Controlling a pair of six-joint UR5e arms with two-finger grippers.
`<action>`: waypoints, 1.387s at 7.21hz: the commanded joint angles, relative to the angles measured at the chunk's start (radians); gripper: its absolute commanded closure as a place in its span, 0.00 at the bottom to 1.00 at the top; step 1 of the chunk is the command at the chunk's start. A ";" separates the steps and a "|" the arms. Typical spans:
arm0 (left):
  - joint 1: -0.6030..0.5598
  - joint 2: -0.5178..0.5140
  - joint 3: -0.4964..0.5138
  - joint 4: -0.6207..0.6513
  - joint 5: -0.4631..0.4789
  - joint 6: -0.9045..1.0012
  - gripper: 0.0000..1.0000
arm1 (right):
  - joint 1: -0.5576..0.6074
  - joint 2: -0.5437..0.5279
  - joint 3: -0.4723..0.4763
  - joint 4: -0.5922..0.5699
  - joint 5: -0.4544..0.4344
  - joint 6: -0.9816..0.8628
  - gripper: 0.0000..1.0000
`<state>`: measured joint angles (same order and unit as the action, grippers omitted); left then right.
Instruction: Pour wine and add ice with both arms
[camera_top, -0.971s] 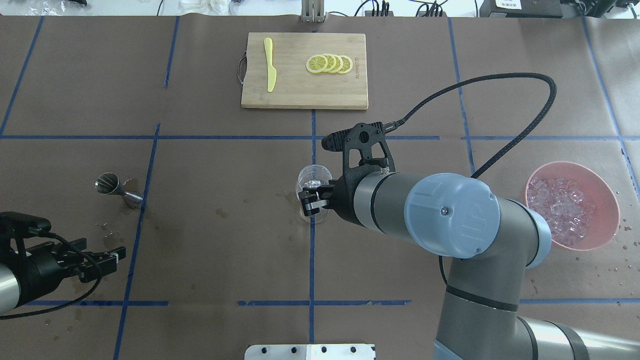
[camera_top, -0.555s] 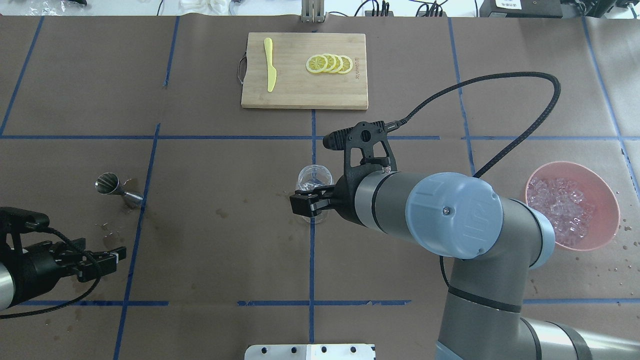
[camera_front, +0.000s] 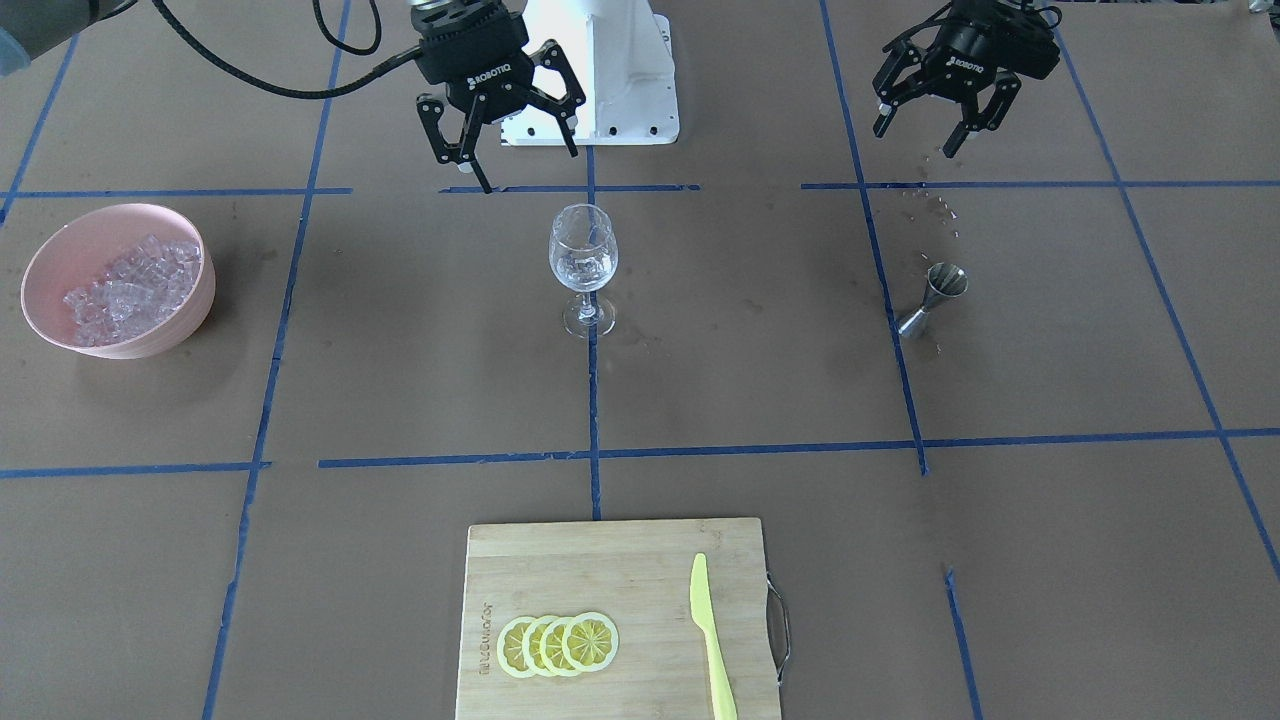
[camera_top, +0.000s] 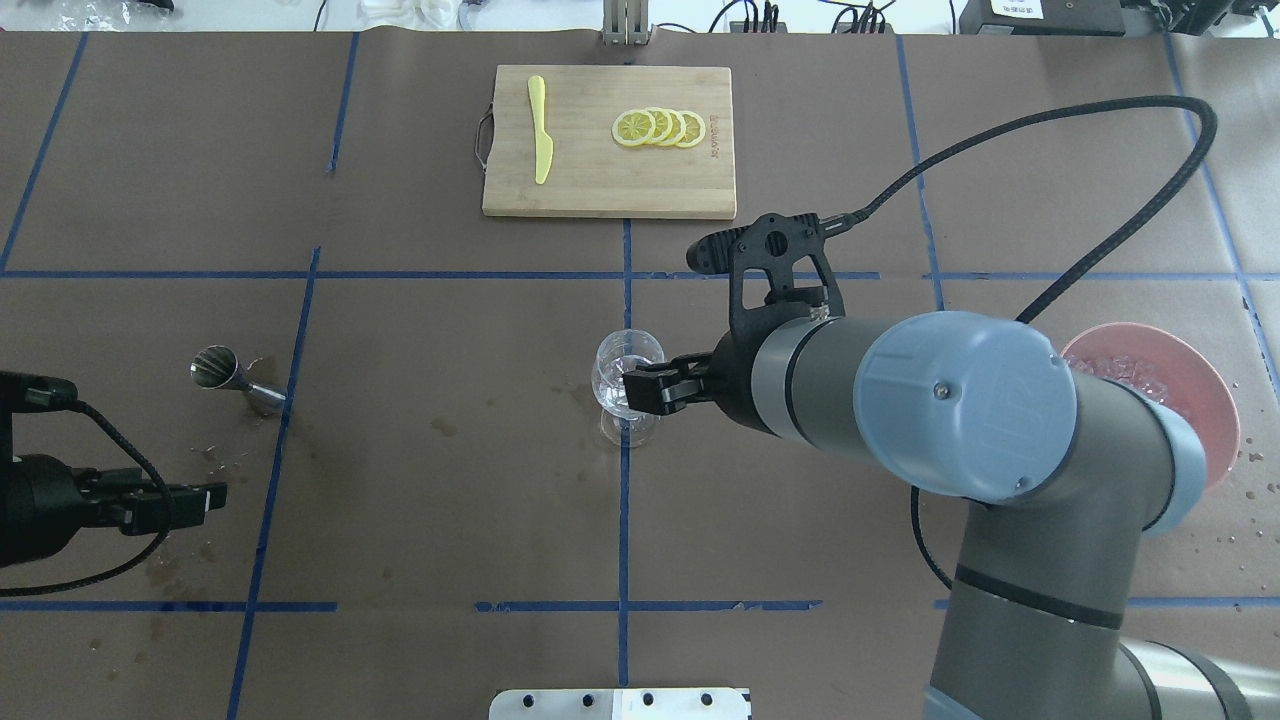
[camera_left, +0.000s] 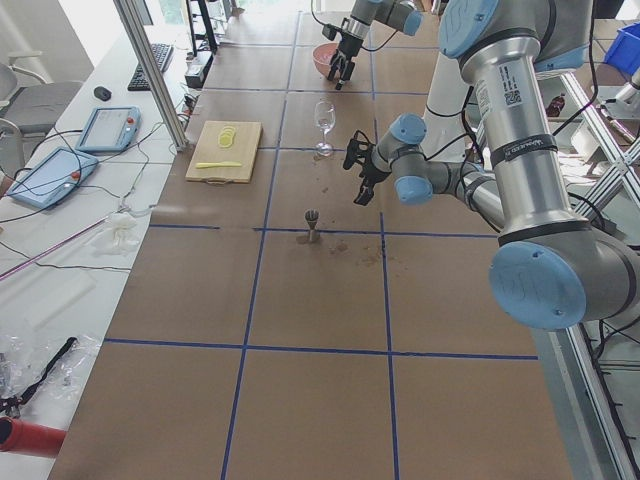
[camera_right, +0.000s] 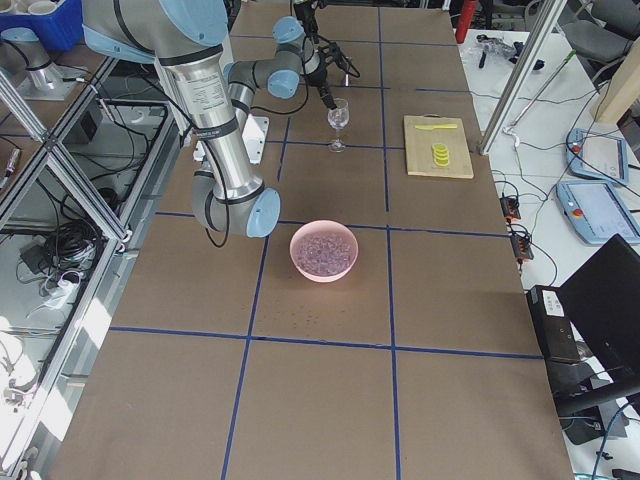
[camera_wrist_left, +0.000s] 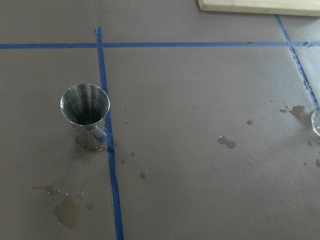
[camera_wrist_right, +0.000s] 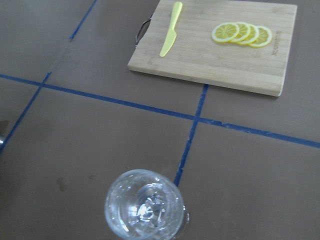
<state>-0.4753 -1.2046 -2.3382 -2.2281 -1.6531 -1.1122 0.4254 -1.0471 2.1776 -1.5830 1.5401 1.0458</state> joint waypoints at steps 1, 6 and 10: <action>-0.223 -0.122 0.008 0.187 -0.083 0.267 0.00 | 0.144 -0.011 0.025 -0.135 0.131 -0.016 0.00; -0.613 -0.492 0.267 0.499 -0.428 0.545 0.00 | 0.570 -0.160 -0.138 -0.255 0.530 -0.530 0.00; -0.894 -0.490 0.517 0.499 -0.684 0.890 0.00 | 0.909 -0.266 -0.416 -0.247 0.699 -1.115 0.00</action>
<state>-1.2822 -1.6956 -1.9031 -1.7319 -2.2473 -0.3369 1.2440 -1.2720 1.8372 -1.8331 2.2082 0.0987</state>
